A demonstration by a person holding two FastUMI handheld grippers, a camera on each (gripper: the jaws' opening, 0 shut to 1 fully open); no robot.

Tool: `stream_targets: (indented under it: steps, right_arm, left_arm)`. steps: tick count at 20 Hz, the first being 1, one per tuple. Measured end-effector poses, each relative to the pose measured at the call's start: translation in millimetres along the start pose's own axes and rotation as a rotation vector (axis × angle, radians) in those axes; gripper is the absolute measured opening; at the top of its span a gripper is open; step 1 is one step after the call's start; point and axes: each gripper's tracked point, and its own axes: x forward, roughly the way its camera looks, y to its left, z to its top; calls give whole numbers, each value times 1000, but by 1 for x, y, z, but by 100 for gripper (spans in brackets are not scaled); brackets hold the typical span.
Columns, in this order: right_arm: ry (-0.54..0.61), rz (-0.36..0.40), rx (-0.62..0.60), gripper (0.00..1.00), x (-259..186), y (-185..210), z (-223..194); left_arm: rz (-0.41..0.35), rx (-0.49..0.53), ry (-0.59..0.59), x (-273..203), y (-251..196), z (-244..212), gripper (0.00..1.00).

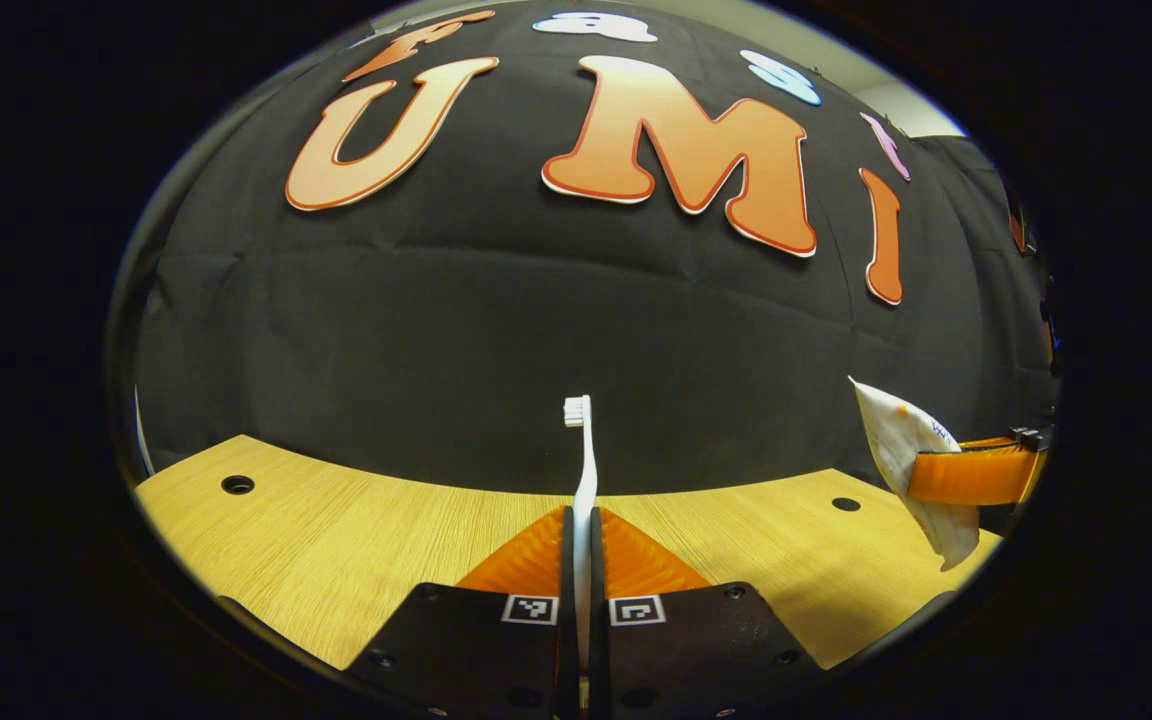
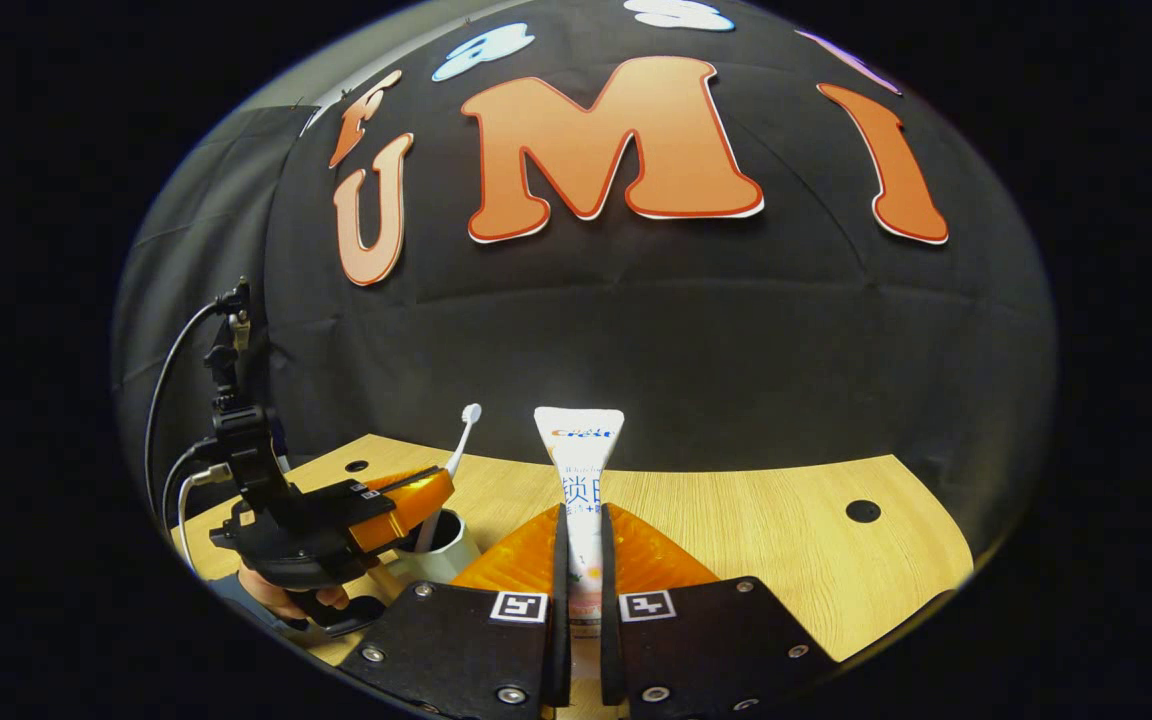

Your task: Put the toothbrush and toothpaste on the desktop into the cup, then pick up the cup and place it on the coaster on the desktop.

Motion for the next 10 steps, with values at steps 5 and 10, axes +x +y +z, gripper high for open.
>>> stream_targets:
  steps: [5,10]
  right_arm:
    - [-3,1,-5,12,-3,5,0]
    - [0,2,-7,12,-7,12,2]
  left_arm:
    - [-4,3,33,-1,0,-6,5]
    - [-12,-3,65,-13,-2,-4,5]
